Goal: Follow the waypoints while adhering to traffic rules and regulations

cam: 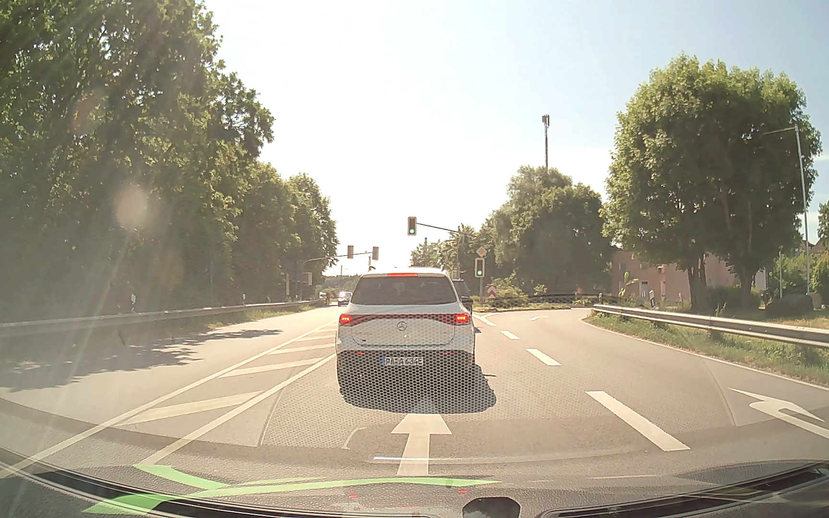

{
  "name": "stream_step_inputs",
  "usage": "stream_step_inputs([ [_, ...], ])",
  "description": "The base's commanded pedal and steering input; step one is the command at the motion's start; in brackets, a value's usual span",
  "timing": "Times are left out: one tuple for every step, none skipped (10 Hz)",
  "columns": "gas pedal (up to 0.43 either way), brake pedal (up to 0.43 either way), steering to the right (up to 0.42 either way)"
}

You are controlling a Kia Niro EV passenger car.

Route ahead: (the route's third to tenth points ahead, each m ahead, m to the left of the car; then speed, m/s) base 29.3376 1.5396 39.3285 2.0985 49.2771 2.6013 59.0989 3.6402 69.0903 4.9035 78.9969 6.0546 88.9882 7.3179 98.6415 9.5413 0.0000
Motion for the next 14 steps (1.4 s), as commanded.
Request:
stream_step_inputs([
  [0.000,0.299,0.000],
  [0.000,0.299,0.000],
  [0.000,0.293,0.000],
  [0.000,0.299,0.000],
  [0.000,0.299,0.000],
  [0.000,0.299,0.000],
  [0.000,0.293,0.000],
  [0.000,0.299,0.000],
  [0.000,0.299,0.000],
  [0.000,0.299,0.000],
  [0.000,0.299,0.000],
  [0.000,0.305,0.000],
  [0.000,0.305,0.000],
  [0.000,0.305,0.000],
])
